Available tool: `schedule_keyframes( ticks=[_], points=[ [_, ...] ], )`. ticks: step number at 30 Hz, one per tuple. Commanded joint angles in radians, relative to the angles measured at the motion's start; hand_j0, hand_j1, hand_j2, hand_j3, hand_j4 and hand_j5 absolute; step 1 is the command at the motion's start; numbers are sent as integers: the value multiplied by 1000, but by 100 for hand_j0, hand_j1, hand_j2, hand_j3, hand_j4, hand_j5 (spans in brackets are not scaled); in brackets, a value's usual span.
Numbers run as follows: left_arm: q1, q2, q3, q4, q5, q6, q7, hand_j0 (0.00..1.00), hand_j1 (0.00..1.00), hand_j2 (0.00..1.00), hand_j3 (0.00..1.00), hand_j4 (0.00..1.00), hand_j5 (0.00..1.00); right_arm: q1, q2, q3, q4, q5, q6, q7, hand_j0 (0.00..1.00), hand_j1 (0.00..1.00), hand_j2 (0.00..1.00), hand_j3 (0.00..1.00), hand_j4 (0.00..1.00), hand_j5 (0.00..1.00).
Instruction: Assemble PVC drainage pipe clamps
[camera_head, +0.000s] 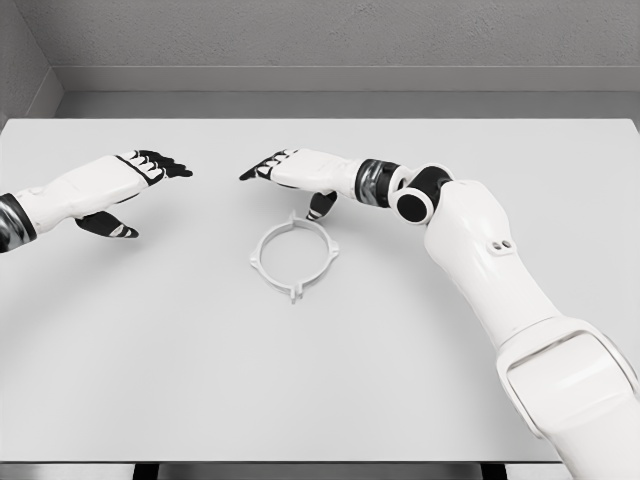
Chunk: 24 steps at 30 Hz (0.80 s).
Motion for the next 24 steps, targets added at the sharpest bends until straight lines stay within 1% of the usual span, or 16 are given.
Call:
schedule_keyframes(
  ticks=[1,24],
  points=[
    [0,0,0,0,7,2,1,100,100,100,100,100,100,0,0,1,-1,-7,2,-1,100,100,100,100,100,100],
    [0,0,1,0,7,2,1,100,100,100,100,100,100,8,0,14,-2,-7,2,1,100,100,100,100,100,100]
  ],
)
